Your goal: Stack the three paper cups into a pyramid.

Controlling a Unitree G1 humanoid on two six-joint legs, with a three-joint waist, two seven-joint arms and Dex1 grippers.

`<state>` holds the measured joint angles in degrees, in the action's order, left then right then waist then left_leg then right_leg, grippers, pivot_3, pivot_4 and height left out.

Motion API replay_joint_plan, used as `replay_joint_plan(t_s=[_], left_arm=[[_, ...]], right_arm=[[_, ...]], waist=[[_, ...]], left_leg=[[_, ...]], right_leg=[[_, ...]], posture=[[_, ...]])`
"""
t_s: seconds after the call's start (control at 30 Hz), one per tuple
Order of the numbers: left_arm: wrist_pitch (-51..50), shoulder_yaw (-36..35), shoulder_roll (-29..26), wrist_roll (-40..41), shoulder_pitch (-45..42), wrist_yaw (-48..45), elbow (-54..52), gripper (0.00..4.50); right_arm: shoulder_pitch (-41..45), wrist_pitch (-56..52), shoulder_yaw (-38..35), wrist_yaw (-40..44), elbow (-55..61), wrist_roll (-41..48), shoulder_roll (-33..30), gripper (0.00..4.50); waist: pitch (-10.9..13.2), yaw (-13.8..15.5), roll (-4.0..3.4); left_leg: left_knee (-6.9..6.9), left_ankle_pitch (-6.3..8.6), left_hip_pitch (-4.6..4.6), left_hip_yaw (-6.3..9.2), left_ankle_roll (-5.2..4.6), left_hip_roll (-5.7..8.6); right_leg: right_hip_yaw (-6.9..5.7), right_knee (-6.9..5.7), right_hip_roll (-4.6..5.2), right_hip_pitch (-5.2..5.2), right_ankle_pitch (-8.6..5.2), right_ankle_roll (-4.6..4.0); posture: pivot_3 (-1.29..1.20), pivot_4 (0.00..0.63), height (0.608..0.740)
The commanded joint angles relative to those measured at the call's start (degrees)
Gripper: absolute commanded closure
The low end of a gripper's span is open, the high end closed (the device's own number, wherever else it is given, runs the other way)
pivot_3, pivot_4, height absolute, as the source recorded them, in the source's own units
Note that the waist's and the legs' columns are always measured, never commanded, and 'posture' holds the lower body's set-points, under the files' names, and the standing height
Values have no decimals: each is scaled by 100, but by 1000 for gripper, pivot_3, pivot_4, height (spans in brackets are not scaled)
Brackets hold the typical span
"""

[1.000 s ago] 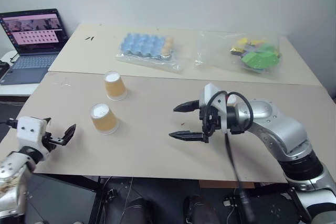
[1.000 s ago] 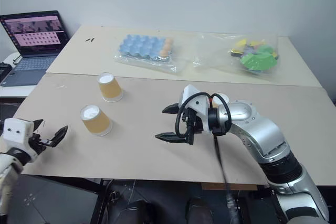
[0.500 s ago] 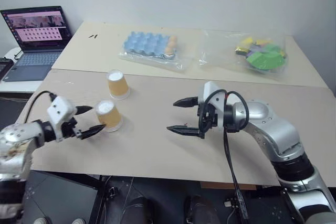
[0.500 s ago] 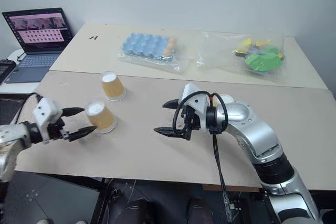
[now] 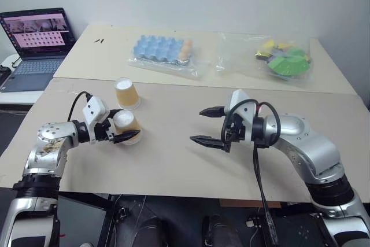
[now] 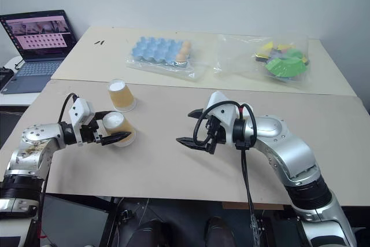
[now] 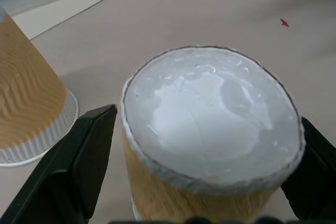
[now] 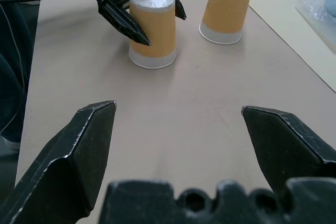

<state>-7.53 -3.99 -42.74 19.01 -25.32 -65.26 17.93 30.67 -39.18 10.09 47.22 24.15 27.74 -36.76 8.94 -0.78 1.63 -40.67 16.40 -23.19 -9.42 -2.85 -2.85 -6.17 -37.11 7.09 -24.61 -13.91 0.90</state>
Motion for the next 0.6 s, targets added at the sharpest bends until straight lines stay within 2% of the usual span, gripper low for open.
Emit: replay_joint_plan(t_s=[0.03,0.07,0.13,0.27,0.4,0.6], left_arm=[[174,-64,7,-22,-107,-48,-47,1289],[182,-50,16,-27,-109,-48,-69,1745],[161,-1,37,-39,-124,-47,-165,2030],[-24,208,229,28,-332,-78,-621,2070],[-410,783,770,79,-818,-239,-1087,2070],[-113,1470,1586,-347,-1185,-298,-476,2070]], right_arm=[[40,9,-206,-49,184,-19,-59,0],[48,14,-205,-47,167,-30,-64,0],[58,24,-196,-40,129,-61,-77,0],[72,51,-161,-26,57,-131,-74,0],[148,110,-108,-49,-103,-245,6,0],[181,78,-91,-78,-139,-330,102,0]], waist=[[0,4,0],[0,5,0],[0,6,0],[0,25,0],[0,99,1],[-1,68,0]], left_leg=[[0,0,0,0,0,0],[-1,0,0,0,0,1],[-5,0,-1,1,0,0],[-6,0,-1,2,-1,0],[-18,1,-9,8,-2,3],[-20,1,-1,4,-3,7]], right_leg=[[0,0,0,0,0,0],[0,0,0,0,0,0],[0,0,0,1,0,0],[0,0,0,1,0,0],[-5,-1,1,6,0,0],[-8,-1,-5,16,1,1]], posture=[[0,150,724],[0,150,724],[0,150,724],[0,150,724],[0,150,724],[0,150,724]])
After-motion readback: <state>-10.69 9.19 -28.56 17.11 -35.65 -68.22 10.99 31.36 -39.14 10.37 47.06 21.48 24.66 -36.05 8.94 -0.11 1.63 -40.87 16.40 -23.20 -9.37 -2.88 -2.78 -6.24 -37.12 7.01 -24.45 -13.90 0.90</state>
